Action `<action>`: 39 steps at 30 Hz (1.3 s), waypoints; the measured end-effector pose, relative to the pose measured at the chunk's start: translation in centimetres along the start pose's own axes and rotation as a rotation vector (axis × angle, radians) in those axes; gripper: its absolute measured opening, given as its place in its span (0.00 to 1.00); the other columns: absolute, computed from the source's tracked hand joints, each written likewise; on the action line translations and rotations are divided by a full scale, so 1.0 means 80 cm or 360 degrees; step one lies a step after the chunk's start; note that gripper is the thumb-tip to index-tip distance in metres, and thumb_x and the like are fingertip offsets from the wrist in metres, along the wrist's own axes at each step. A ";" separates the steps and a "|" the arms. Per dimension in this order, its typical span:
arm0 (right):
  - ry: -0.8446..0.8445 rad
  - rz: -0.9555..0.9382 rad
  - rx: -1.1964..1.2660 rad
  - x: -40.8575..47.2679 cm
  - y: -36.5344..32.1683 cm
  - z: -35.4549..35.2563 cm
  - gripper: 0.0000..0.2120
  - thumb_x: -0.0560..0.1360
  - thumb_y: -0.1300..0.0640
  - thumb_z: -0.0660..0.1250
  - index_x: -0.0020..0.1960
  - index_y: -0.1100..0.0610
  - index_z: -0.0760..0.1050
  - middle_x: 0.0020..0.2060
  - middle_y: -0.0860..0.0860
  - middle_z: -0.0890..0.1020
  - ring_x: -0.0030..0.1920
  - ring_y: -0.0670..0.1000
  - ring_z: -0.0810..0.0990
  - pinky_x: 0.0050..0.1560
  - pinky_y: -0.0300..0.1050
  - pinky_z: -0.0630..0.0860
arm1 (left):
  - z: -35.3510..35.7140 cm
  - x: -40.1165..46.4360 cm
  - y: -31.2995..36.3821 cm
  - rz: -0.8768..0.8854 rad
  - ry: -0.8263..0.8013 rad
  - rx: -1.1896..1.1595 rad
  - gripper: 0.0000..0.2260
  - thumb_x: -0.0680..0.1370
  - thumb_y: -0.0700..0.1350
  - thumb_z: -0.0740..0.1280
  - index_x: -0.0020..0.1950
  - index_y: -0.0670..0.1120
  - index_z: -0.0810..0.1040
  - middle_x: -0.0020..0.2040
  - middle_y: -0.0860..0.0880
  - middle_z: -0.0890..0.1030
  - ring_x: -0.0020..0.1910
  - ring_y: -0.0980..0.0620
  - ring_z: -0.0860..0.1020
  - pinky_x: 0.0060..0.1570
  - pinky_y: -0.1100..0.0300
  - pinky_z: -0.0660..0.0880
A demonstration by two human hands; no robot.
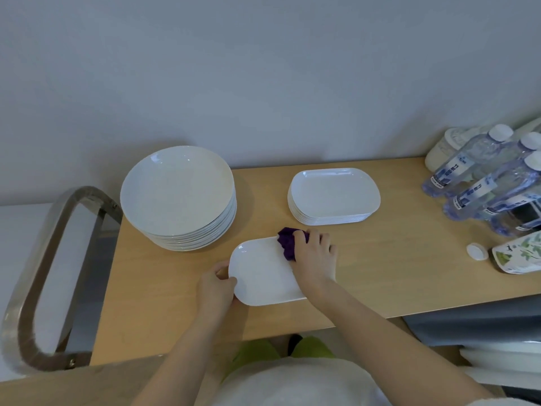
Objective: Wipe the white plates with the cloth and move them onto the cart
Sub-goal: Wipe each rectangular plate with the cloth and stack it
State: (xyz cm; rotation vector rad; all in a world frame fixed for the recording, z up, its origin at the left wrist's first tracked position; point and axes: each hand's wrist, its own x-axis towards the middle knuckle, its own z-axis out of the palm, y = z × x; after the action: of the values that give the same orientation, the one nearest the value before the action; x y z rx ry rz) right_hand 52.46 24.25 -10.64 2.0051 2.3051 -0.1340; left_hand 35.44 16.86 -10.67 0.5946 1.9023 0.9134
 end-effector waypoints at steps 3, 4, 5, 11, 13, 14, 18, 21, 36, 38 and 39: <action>-0.0021 -0.0106 0.0062 0.006 -0.033 -0.002 0.18 0.76 0.55 0.63 0.64 0.54 0.64 0.60 0.56 0.69 0.58 0.60 0.68 0.54 0.52 0.67 | -0.001 0.002 0.001 -0.0028 0.0015 0.0013 0.19 0.71 0.31 0.63 0.58 0.47 0.78 0.50 0.47 0.79 0.51 0.45 0.78 0.49 0.43 0.79; -0.0028 -0.0184 0.0083 0.005 -0.045 -0.001 0.19 0.76 0.55 0.63 0.65 0.54 0.64 0.61 0.56 0.69 0.59 0.60 0.68 0.54 0.52 0.66 | -0.001 0.002 0.001 -0.0030 0.0015 0.0025 0.19 0.71 0.31 0.63 0.58 0.47 0.78 0.49 0.46 0.79 0.49 0.44 0.78 0.48 0.42 0.79; -0.0034 -0.0279 0.0108 0.002 -0.057 0.001 0.19 0.75 0.56 0.63 0.65 0.54 0.65 0.61 0.56 0.68 0.59 0.60 0.67 0.54 0.52 0.65 | -0.001 0.003 0.000 -0.0023 0.0017 0.0039 0.19 0.72 0.30 0.63 0.58 0.47 0.78 0.48 0.45 0.80 0.47 0.44 0.79 0.47 0.42 0.79; 0.0047 -0.0786 0.0029 -0.006 -0.079 0.008 0.17 0.74 0.54 0.66 0.61 0.53 0.70 0.59 0.54 0.74 0.56 0.59 0.72 0.48 0.52 0.67 | -0.003 0.007 0.003 0.0067 0.0027 0.0168 0.16 0.74 0.32 0.64 0.55 0.49 0.77 0.45 0.46 0.80 0.38 0.50 0.77 0.38 0.55 0.75; 0.0076 -0.0804 -0.0037 0.003 -0.062 0.006 0.15 0.74 0.54 0.64 0.61 0.52 0.70 0.59 0.52 0.74 0.56 0.57 0.72 0.47 0.50 0.67 | -0.005 0.008 0.004 0.0050 0.0012 0.0200 0.16 0.73 0.31 0.63 0.51 0.52 0.77 0.45 0.48 0.80 0.39 0.49 0.77 0.39 0.51 0.79; 0.0065 -0.0765 -0.0055 0.006 -0.051 0.004 0.16 0.75 0.54 0.64 0.62 0.51 0.70 0.60 0.51 0.74 0.57 0.57 0.72 0.48 0.50 0.67 | -0.005 0.008 0.005 0.0039 -0.0003 0.0202 0.16 0.72 0.31 0.63 0.50 0.52 0.77 0.43 0.51 0.79 0.40 0.49 0.78 0.42 0.48 0.80; -0.0009 -0.0457 -0.0111 0.005 0.006 -0.004 0.19 0.75 0.52 0.63 0.65 0.49 0.67 0.62 0.51 0.71 0.59 0.57 0.70 0.52 0.50 0.67 | -0.007 0.008 0.007 0.0003 -0.0022 0.0139 0.19 0.70 0.31 0.63 0.54 0.49 0.78 0.46 0.52 0.78 0.44 0.49 0.79 0.44 0.44 0.81; -0.0033 -0.0279 -0.0250 -0.009 0.040 -0.012 0.17 0.76 0.54 0.63 0.64 0.52 0.68 0.61 0.52 0.72 0.58 0.57 0.71 0.51 0.48 0.67 | -0.007 0.007 0.007 -0.0024 -0.0018 0.0062 0.20 0.70 0.30 0.63 0.56 0.48 0.78 0.50 0.49 0.77 0.42 0.50 0.78 0.35 0.50 0.82; -0.0572 0.0214 -0.0165 -0.040 -0.006 -0.026 0.22 0.75 0.52 0.66 0.65 0.60 0.66 0.60 0.57 0.69 0.58 0.56 0.71 0.39 0.43 0.68 | -0.002 0.002 0.022 -0.0144 -0.0040 0.0014 0.23 0.69 0.28 0.64 0.60 0.44 0.76 0.55 0.48 0.73 0.44 0.44 0.76 0.28 0.56 0.79; -0.0533 0.0101 -0.0160 -0.046 -0.017 -0.024 0.23 0.75 0.51 0.65 0.65 0.60 0.64 0.59 0.57 0.69 0.57 0.56 0.71 0.38 0.44 0.68 | -0.001 0.004 0.021 -0.0148 -0.0032 0.0034 0.22 0.69 0.28 0.65 0.59 0.45 0.77 0.53 0.49 0.73 0.41 0.47 0.77 0.29 0.56 0.79; -0.0504 0.0029 -0.0146 -0.049 -0.023 -0.024 0.22 0.75 0.52 0.65 0.65 0.59 0.64 0.58 0.57 0.69 0.56 0.56 0.70 0.38 0.44 0.68 | 0.000 0.006 0.020 -0.0151 -0.0027 0.0050 0.21 0.69 0.28 0.64 0.58 0.46 0.77 0.52 0.49 0.73 0.39 0.49 0.77 0.30 0.55 0.79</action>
State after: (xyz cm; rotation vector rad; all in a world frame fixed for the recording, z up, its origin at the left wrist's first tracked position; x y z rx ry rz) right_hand 51.19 20.41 -8.25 1.8104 2.0579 -0.3134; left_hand 35.25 18.15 -9.61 0.5244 1.9158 0.8171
